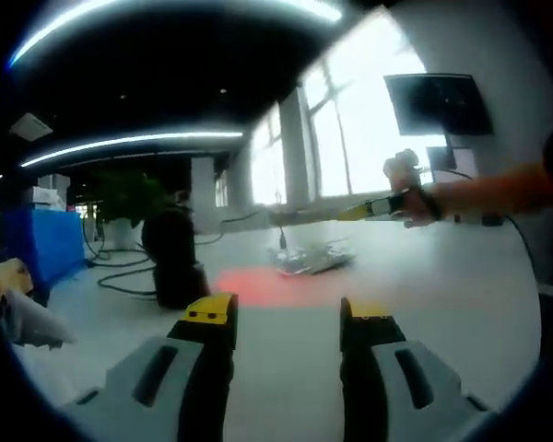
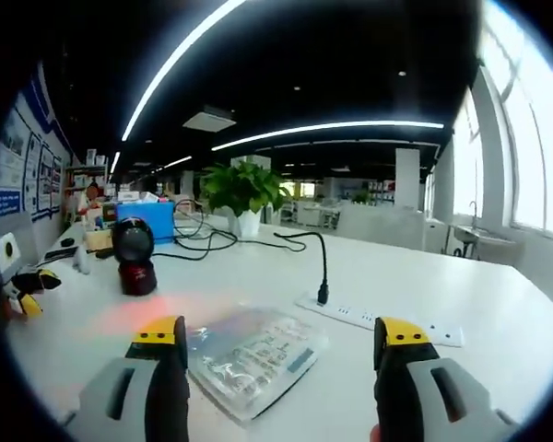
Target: Clip sheet goods on table flip sheet goods clip sheet goods scan sheet goods put sheet goods back to table
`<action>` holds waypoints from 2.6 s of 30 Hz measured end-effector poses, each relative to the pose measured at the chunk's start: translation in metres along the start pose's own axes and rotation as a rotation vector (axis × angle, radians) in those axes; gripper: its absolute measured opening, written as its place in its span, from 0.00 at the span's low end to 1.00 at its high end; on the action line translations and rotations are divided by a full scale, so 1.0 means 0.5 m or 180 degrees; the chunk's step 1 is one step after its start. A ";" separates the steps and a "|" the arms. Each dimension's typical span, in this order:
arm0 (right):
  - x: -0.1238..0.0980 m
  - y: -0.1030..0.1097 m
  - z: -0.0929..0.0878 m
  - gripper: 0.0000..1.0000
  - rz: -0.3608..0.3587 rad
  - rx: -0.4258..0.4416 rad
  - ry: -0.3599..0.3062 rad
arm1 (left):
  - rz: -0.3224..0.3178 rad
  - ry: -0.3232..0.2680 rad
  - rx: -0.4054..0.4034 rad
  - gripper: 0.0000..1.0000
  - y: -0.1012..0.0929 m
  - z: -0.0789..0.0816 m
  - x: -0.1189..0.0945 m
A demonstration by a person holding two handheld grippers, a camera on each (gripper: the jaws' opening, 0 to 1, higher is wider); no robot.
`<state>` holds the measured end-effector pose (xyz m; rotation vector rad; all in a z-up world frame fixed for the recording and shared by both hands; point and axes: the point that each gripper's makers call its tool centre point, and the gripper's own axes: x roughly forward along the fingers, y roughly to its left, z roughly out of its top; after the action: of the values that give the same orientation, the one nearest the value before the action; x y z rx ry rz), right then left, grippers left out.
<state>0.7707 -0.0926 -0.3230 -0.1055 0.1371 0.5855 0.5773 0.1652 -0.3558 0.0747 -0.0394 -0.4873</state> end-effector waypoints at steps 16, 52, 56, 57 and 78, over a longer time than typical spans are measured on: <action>-0.181 0.025 0.022 0.74 -0.0014 0.0142 -0.0347 | 0.0046 0.0005 0.0014 0.37 0.000 0.001 0.000; -0.407 0.054 -0.056 0.71 -0.0389 0.0015 -0.0552 | -0.0027 -0.0039 -0.0055 0.40 -0.015 0.010 -0.005; -0.418 0.051 -0.073 0.73 -0.0367 -0.0007 -0.0622 | -0.0060 -0.0038 -0.0027 0.44 -0.018 0.011 -0.006; -0.422 0.049 -0.074 0.73 -0.0364 0.0004 -0.0655 | -0.0065 -0.0043 -0.0028 0.44 -0.018 0.011 -0.006; -0.462 -0.005 -0.092 0.61 -0.0661 0.0048 -0.0902 | -0.0059 -0.0085 -0.0005 0.42 -0.018 0.015 -0.007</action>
<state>0.5768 -0.2265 -0.3314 -0.0209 -0.1435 0.3869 0.5698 0.1585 -0.3490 0.0670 -0.0646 -0.5069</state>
